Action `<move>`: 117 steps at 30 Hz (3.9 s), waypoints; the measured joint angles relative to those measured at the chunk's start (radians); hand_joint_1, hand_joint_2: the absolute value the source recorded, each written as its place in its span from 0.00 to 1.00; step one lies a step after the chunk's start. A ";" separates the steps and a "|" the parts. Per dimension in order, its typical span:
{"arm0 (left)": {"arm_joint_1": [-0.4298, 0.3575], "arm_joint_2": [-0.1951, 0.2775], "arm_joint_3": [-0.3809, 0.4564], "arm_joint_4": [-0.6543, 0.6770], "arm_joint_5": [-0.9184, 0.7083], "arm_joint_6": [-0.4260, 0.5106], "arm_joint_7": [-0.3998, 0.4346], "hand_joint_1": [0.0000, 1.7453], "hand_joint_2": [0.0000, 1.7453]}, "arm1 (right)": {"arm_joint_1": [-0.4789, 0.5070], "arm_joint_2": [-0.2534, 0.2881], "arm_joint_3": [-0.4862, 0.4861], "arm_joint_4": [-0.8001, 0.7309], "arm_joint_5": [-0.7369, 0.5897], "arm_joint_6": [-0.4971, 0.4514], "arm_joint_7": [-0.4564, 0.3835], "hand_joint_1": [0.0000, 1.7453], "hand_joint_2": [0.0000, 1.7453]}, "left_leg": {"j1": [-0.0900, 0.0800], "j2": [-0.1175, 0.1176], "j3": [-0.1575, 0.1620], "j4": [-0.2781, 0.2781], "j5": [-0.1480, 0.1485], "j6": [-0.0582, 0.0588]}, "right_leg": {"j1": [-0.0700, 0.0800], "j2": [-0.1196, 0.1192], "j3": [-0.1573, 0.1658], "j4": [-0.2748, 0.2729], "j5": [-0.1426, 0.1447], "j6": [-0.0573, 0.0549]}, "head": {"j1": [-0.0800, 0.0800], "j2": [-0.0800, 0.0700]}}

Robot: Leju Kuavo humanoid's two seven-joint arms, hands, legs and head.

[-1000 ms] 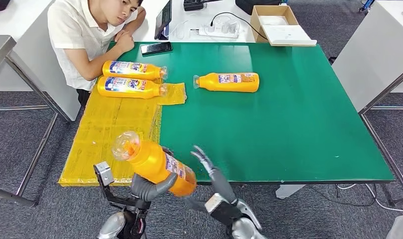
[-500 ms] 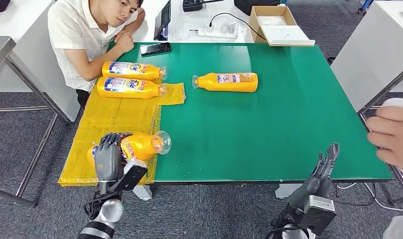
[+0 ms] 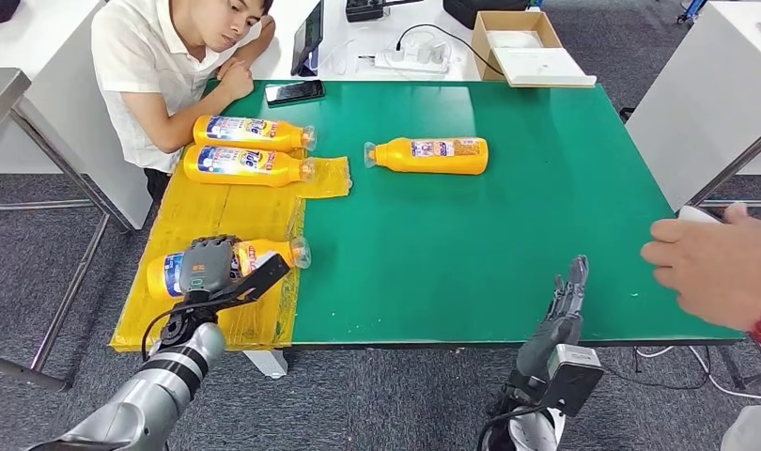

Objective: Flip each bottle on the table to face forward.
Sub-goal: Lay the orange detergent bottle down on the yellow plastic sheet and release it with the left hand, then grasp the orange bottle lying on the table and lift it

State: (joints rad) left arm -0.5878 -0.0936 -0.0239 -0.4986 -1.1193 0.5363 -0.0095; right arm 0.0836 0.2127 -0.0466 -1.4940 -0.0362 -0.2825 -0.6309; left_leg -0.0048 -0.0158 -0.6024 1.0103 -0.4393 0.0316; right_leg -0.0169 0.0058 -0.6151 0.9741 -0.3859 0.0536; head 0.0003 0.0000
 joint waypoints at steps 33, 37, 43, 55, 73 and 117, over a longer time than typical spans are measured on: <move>0.358 -0.146 -0.163 -0.830 1.021 0.123 -0.645 0.00 1.00 | -0.299 -0.168 0.122 0.447 0.687 -0.278 0.158 0.00 1.00 | -0.002 -0.002 0.003 0.000 0.000 0.001 | -0.001 -0.002 0.004 -0.001 0.000 0.000 | 0.000 0.000; 0.409 -0.143 -0.275 -0.898 1.105 0.083 -0.634 0.00 1.00 | -0.439 -0.249 0.146 0.663 0.818 -0.330 0.246 0.00 1.00 | -0.002 -0.005 0.002 0.000 0.001 0.002 | -0.001 -0.005 0.004 -0.001 0.001 0.001 | 0.000 0.000; 0.456 -0.124 -0.387 -0.946 1.062 0.117 -0.647 0.00 1.00 | -0.596 -0.328 0.176 0.881 0.924 -0.296 0.380 0.00 1.00 | -0.002 -0.005 0.000 0.001 0.001 0.002 | -0.001 -0.005 0.002 -0.001 0.001 0.001 | 0.000 0.000; 0.457 -0.096 -0.468 -0.947 0.996 0.134 -0.642 0.00 1.00 | -0.725 -0.362 0.215 1.058 1.015 -0.193 0.494 0.00 1.00 | -0.002 -0.005 0.000 0.001 0.001 0.002 | -0.001 -0.005 0.002 0.000 0.001 0.001 | 0.000 0.000; 0.427 -0.094 -0.500 -0.933 1.011 0.104 -0.627 0.00 1.00 | -0.789 -0.336 0.239 1.129 1.027 0.174 0.637 0.00 1.00 | -0.001 -0.005 0.001 0.001 0.001 0.002 | 0.000 -0.005 0.002 -0.001 0.000 0.001 | 0.000 0.000; 0.551 -0.096 -0.476 -0.913 1.506 -0.514 -0.451 0.00 1.00 | -0.324 -0.139 0.355 0.370 0.338 0.183 0.022 1.00 1.00 | 0.000 -0.004 -0.002 0.000 0.000 0.001 | 0.001 -0.005 -0.001 0.000 -0.001 0.000 | 0.000 0.000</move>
State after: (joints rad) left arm -0.0364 -0.1896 -0.4996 -1.4120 0.3865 0.0222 -0.4603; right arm -0.2399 0.0737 0.3081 -1.1244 0.3014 -0.0991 -0.6089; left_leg -0.0043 -0.0197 -0.6039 1.0105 -0.4394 0.0322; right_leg -0.0158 0.0009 -0.6161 0.9738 -0.3867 0.0540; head 0.0001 -0.0001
